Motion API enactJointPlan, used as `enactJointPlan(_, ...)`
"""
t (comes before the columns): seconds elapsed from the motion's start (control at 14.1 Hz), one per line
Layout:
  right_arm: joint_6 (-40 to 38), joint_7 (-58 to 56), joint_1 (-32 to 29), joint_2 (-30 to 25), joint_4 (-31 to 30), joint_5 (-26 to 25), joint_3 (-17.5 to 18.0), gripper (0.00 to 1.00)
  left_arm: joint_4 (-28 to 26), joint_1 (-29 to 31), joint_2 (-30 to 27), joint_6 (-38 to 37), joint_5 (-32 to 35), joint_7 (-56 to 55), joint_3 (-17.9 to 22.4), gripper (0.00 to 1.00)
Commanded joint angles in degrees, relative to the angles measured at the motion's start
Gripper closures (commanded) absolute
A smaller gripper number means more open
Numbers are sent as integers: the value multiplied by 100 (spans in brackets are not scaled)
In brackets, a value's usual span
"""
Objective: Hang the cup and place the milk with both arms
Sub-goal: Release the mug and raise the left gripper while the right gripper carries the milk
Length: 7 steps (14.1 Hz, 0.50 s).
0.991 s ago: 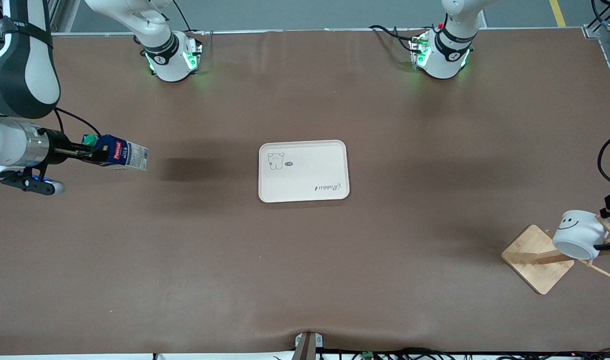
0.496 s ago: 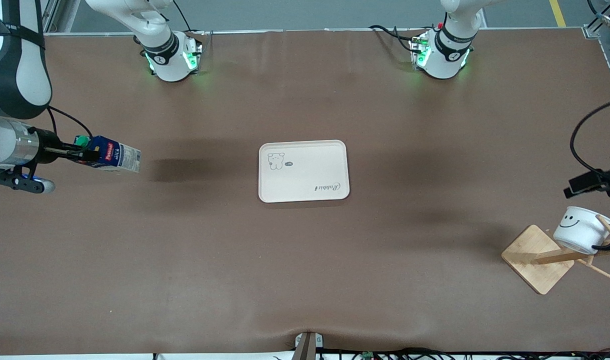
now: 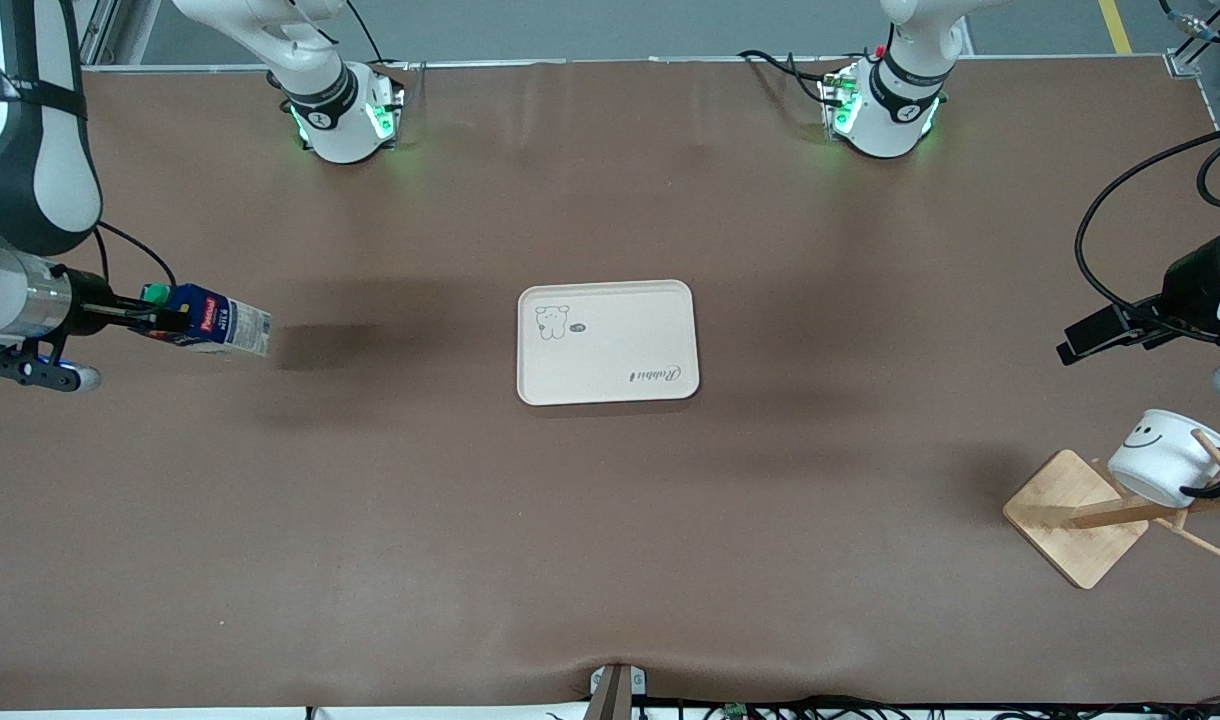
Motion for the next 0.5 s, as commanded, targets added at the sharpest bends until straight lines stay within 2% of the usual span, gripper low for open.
enactJointPlan(0.0, 430, -339, -280, -172, -501, -85, 106, 100, -20, 72, -64, -54, 25, 379, -16, 0)
enactJointPlan(0.21, 580, -375, -404, -172, -677, -85, 115, 100, -37, 72, -221, -159, 34, 741, 37, 0)
enactJointPlan(0.42, 1108, -340, -413, -268, -1196, -76, 115, 100, -81, -209, -573, -536, 174, 697, 203, 0)
